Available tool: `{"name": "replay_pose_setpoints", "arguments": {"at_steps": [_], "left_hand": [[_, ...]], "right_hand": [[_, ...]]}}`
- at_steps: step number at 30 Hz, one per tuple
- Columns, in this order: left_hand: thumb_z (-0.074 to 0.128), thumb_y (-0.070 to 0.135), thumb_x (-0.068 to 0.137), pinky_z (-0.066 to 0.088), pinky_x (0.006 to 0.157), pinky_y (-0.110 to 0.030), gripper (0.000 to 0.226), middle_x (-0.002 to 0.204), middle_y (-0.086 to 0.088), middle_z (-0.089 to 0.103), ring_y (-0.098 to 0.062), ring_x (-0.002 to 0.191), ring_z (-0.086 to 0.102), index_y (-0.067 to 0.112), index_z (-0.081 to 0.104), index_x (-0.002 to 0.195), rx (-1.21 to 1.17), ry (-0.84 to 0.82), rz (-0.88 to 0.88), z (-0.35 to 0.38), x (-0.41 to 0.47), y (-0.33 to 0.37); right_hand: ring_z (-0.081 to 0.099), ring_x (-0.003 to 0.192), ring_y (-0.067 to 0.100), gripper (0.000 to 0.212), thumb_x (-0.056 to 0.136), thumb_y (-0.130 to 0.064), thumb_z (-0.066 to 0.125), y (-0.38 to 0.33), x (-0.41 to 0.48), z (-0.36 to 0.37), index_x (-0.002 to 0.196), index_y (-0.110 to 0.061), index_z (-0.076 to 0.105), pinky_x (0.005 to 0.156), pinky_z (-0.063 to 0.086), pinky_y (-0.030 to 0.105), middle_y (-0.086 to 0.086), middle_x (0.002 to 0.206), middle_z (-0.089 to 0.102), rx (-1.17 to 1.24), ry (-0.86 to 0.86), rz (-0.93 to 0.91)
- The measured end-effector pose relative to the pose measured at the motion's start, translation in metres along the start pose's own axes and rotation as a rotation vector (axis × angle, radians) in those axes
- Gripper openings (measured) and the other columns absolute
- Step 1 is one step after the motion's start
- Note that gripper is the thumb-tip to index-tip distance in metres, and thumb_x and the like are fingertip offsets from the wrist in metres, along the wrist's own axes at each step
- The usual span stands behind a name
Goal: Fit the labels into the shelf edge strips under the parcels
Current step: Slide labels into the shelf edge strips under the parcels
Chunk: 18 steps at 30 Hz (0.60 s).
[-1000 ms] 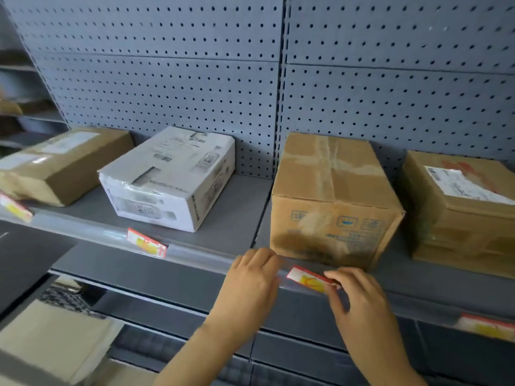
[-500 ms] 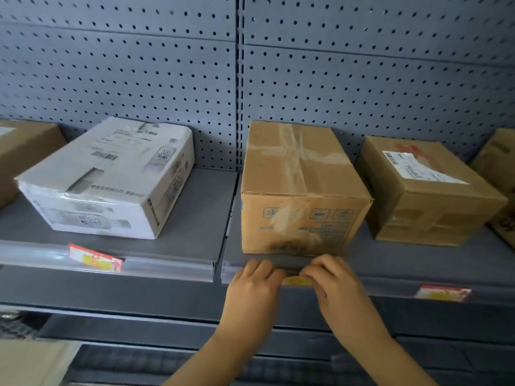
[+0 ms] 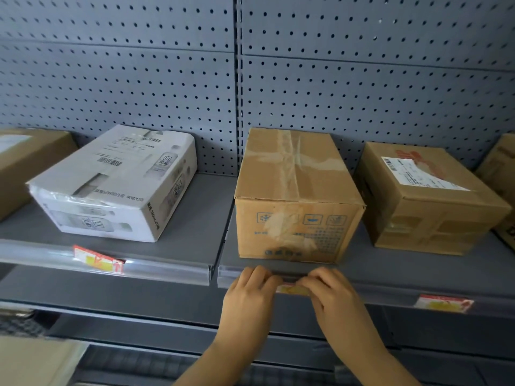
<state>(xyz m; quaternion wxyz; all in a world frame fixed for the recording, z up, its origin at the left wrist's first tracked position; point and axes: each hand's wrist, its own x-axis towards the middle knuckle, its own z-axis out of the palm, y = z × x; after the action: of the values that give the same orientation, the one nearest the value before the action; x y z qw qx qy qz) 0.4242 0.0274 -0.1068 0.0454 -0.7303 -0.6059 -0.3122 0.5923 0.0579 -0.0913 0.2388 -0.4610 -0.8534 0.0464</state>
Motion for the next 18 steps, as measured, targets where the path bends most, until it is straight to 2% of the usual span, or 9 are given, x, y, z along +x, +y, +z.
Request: {"name": "replay_pose_setpoints", "arguments": {"at_steps": [5,9,13,15,18], "left_hand": [[0.065,0.010,0.067,0.039,0.047,-0.027,0.014,0.076,0.002,0.058,-0.021,0.069,0.054,0.021,0.068,0.077,0.009,0.037,-0.051,-0.001,-0.001,-0.001],[0.051,0.014,0.074,0.039,0.052,-0.026,0.021,0.079,0.003,0.060,-0.018,0.072,0.051,0.021,0.069,0.082,0.054,0.028,-0.019,-0.001,-0.002,-0.003],[0.055,0.011,0.076,0.040,0.063,-0.028,0.022,0.084,0.001,0.063,-0.022,0.074,0.056,0.019,0.070,0.090,0.059,0.050,-0.033,-0.014,-0.011,-0.018],[0.051,0.015,0.081,0.040,0.067,-0.028,0.023,0.088,0.000,0.065,-0.022,0.079,0.057,0.018,0.071,0.093,0.067,0.034,-0.054,-0.029,-0.018,-0.031],[0.049,0.021,0.084,0.040,0.071,-0.027,0.025,0.096,0.002,0.064,-0.018,0.084,0.058,0.019,0.070,0.098,0.056,-0.036,-0.057,-0.056,-0.033,-0.056]], "right_hand": [[0.052,0.086,0.011,0.039,0.066,0.002,0.078,0.000,-0.004,0.006,0.097,-0.018,0.069,0.070,0.050,0.026,-0.005,0.093,0.061,0.009,0.025,-0.031],[0.053,0.086,0.014,0.036,0.065,0.000,0.079,0.003,-0.006,0.009,0.096,-0.017,0.070,0.070,0.051,0.029,-0.003,0.091,0.062,-0.035,0.083,-0.039],[0.049,0.088,0.015,0.024,0.068,-0.006,0.065,-0.001,-0.006,0.010,0.086,-0.020,0.072,0.072,0.047,0.033,-0.003,0.088,0.065,-0.060,0.197,-0.068],[0.049,0.089,0.016,0.024,0.069,-0.006,0.060,-0.009,-0.004,0.014,0.087,-0.019,0.071,0.072,0.048,0.035,-0.002,0.089,0.065,-0.018,0.249,-0.079],[0.053,0.090,0.018,0.023,0.082,-0.015,0.050,-0.033,0.006,0.025,0.090,-0.017,0.071,0.077,0.041,0.032,0.000,0.092,0.067,0.082,0.289,-0.100]]}}
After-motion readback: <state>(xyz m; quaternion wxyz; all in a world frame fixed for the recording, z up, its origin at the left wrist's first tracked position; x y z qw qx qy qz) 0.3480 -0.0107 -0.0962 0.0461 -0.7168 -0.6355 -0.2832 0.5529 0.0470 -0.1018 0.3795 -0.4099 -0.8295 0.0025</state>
